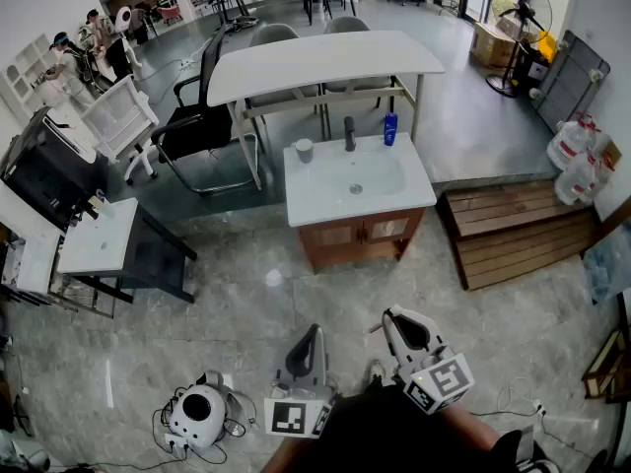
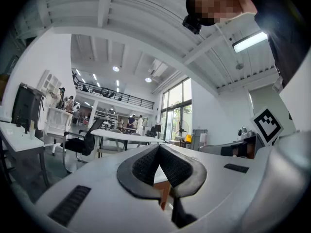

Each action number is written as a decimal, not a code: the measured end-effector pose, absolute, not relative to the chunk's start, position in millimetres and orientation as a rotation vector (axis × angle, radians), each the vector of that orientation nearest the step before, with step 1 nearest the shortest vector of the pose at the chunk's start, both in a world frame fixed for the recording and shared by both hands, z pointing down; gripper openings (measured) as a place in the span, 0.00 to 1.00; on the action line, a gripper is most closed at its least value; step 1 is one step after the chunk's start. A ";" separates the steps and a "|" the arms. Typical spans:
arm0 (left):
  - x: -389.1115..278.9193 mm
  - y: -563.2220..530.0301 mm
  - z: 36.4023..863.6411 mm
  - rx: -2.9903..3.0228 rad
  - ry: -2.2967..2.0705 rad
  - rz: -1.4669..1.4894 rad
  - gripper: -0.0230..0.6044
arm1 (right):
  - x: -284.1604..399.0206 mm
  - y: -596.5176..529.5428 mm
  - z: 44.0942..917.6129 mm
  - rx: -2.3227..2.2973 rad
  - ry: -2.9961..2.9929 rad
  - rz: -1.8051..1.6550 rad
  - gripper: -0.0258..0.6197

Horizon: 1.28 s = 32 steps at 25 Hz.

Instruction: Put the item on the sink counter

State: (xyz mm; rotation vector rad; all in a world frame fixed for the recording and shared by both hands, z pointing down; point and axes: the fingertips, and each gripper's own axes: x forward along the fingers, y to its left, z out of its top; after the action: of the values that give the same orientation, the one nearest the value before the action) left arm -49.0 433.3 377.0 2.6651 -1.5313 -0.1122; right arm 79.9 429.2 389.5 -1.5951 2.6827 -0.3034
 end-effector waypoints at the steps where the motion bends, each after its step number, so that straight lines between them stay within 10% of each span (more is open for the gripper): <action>1: -48.4 433.5 377.5 2.660 -1.531 -0.115 0.06 | 80.3 429.5 390.0 -1.594 2.682 -0.304 0.08; 32: 7.7 419.2 390.9 2.603 -1.628 -0.071 0.06 | 141.1 411.0 402.7 -1.463 2.698 -0.368 0.08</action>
State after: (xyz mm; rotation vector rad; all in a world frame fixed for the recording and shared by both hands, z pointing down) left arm 7.7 419.2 390.9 2.6032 -1.6279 -0.0706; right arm 141.1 411.0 402.7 -1.4634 2.6983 -0.3683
